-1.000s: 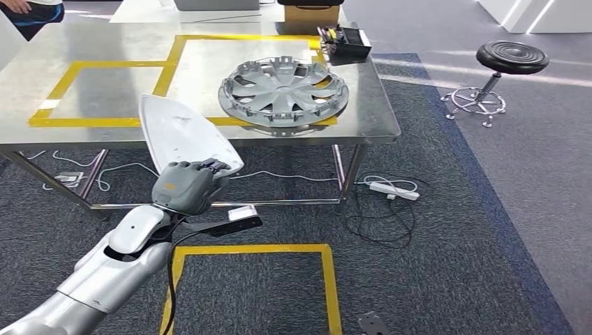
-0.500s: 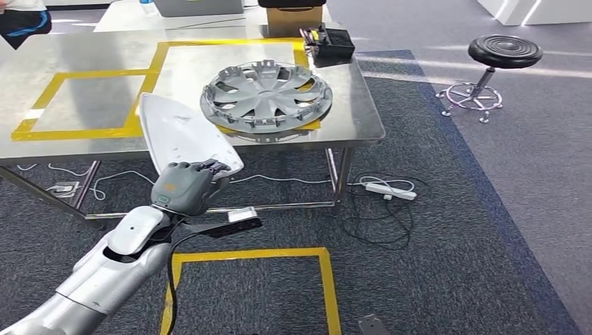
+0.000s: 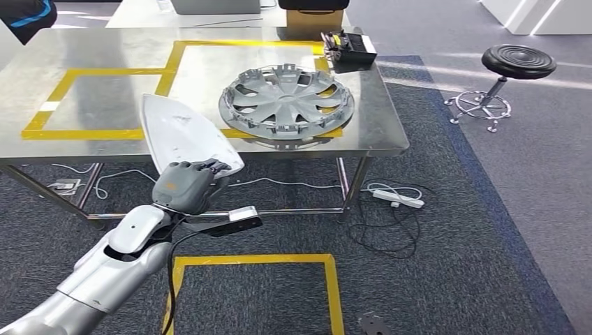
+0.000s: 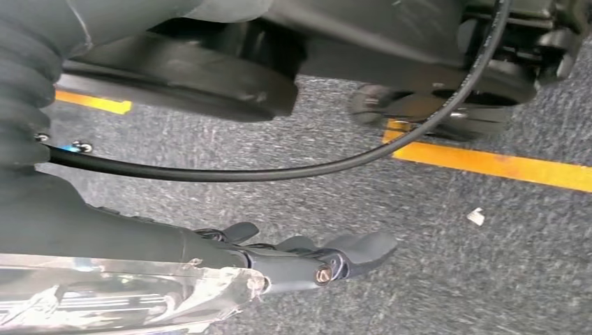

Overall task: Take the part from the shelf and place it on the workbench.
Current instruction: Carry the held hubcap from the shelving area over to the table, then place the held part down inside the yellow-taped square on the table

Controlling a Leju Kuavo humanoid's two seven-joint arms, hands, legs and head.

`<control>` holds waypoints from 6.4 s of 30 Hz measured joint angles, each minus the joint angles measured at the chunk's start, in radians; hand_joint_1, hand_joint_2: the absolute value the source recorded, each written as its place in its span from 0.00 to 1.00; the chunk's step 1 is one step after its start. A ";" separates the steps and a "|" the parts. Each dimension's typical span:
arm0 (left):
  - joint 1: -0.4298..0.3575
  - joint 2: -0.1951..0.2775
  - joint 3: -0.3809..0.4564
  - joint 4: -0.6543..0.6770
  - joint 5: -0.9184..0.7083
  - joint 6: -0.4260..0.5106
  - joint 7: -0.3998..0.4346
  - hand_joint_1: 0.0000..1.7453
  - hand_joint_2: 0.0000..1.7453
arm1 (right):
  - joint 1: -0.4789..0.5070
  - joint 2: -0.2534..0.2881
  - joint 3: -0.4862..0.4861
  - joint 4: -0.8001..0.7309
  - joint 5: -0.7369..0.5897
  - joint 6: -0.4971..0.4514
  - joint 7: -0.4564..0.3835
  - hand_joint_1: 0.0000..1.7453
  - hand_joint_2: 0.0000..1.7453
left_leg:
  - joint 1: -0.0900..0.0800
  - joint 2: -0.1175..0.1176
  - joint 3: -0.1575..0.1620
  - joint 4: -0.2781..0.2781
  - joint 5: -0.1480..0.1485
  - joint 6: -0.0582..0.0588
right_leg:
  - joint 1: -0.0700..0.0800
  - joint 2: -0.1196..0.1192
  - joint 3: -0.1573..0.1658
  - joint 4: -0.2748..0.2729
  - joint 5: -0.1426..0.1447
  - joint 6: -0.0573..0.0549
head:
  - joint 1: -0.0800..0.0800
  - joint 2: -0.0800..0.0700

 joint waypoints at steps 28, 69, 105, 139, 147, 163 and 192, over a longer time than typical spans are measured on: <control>-0.007 0.003 -0.001 -0.002 -0.003 -0.001 0.000 1.00 1.00 | -0.005 0.000 0.000 0.000 -0.001 0.000 -0.004 0.00 1.00 | 0.002 0.002 -0.029 0.006 0.017 0.004 | 0.002 0.001 -0.040 0.122 -0.108 0.007 | 0.002 0.000; -0.006 0.004 0.001 -0.008 -0.009 0.000 0.000 1.00 1.00 | 0.003 0.002 -0.001 0.001 -0.001 0.001 -0.002 0.00 1.00 | -0.002 0.000 -0.005 0.036 -0.039 -0.039 | 0.007 0.003 0.093 -0.176 0.032 -0.036 | -0.002 0.000; 0.009 0.013 0.001 -0.014 -0.010 -0.004 0.002 1.00 1.00 | 0.008 0.004 0.000 0.001 0.001 0.003 -0.002 0.00 1.00 | 0.000 -0.001 -0.145 0.266 -0.112 -0.055 | 0.005 0.002 0.111 -0.183 0.017 -0.047 | -0.006 0.000; 0.014 0.020 0.002 -0.019 -0.017 -0.011 0.002 1.00 1.00 | 0.010 0.009 0.000 0.002 0.001 0.004 -0.003 0.00 1.00 | -0.002 0.000 -0.117 0.127 0.024 -0.044 | 0.006 0.008 0.133 -0.179 -0.005 -0.043 | -0.009 0.000; -0.011 0.033 -0.003 -0.015 -0.002 -0.062 -0.050 1.00 1.00 | 0.005 0.009 0.001 0.002 0.009 0.007 -0.004 0.00 1.00 | -0.003 -0.004 -0.060 -0.011 0.059 -0.028 | 0.017 0.006 0.145 -0.186 -0.018 -0.044 | -0.003 0.000; -0.322 0.264 0.137 0.296 0.019 -0.046 -0.088 1.00 1.00 | -0.016 0.009 0.033 0.002 0.050 0.039 0.012 0.00 1.00 | 0.000 -0.001 -0.058 -0.013 0.065 -0.026 | 0.020 0.010 0.143 -0.189 -0.012 -0.023 | -0.005 0.000; -0.453 0.562 0.354 0.743 -0.004 0.091 -0.150 1.00 1.00 | -0.029 0.012 0.068 0.002 0.072 0.048 0.029 0.00 1.00 | 0.003 0.001 -0.058 -0.018 0.067 -0.032 | 0.023 0.010 0.139 -0.188 -0.012 -0.034 | -0.005 0.000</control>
